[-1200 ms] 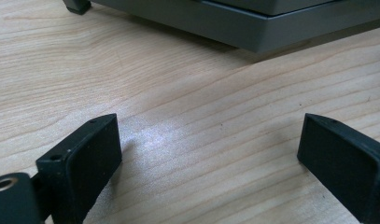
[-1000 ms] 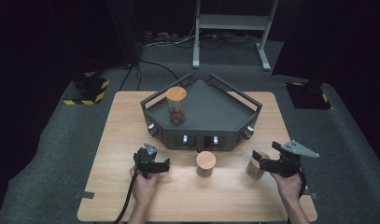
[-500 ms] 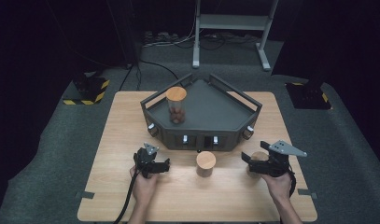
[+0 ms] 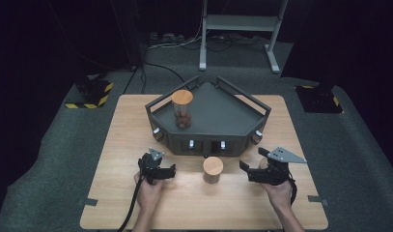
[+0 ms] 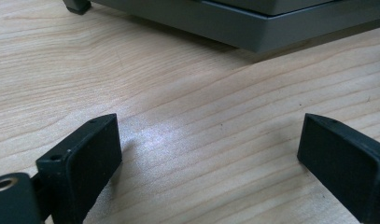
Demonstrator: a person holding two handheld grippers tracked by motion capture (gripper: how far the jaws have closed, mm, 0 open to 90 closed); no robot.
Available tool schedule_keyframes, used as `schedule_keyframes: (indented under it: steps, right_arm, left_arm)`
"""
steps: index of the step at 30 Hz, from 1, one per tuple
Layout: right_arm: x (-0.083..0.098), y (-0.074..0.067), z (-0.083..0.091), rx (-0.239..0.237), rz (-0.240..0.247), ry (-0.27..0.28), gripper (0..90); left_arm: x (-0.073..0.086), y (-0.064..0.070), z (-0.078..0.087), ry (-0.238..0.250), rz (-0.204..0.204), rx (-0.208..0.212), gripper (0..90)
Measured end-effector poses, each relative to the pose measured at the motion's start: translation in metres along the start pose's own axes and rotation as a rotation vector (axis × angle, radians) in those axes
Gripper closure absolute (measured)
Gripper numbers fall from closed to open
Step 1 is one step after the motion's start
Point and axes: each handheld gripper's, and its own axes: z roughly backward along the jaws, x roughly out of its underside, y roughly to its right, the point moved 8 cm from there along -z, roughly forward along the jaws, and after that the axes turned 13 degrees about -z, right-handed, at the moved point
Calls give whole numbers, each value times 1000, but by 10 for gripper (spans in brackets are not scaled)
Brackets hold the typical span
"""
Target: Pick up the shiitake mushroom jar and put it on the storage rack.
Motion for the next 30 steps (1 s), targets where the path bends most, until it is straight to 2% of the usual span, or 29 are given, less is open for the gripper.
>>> schedule_keyframes:
  steps: [11, 30]
  right_arm:
    - [7, -20, -8, -46, 9, -8, 73]
    - [22, -37, -22, -85, 12, -31, 72]
  left_arm:
    - [0, 0, 0, 0, 0, 0, 61]
    - [0, 0, 0, 0, 0, 0, 61]
